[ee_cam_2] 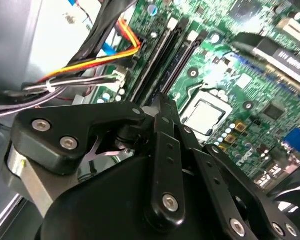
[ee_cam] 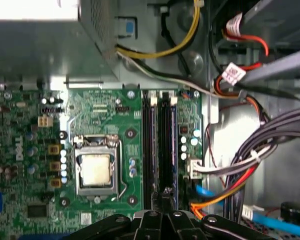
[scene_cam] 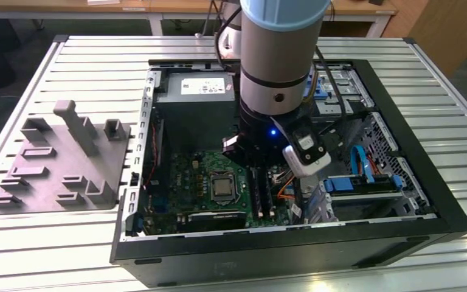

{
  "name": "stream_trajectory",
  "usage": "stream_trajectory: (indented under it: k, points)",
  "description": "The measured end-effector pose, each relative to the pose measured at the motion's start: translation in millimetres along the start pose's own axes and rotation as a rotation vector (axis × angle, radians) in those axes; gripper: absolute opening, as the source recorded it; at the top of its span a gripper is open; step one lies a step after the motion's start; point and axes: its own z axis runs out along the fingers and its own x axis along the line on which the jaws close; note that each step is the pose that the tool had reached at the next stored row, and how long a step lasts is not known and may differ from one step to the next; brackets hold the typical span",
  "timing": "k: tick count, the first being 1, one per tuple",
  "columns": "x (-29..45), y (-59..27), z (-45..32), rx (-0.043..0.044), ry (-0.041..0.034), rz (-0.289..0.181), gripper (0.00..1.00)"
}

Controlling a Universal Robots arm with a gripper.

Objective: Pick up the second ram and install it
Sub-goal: 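Press down the second ram until it locks into place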

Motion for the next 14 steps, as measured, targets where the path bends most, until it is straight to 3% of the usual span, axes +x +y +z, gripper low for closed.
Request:
stream_trajectory:
  k: [5, 14]
  points:
    - [0.0, 6.3, -0.1, -0.0044, 0.0002, 0.000, 0.10]
    - [0.0, 6.7, -2.1, -0.0052, 0.0002, 0.000, 0.10]
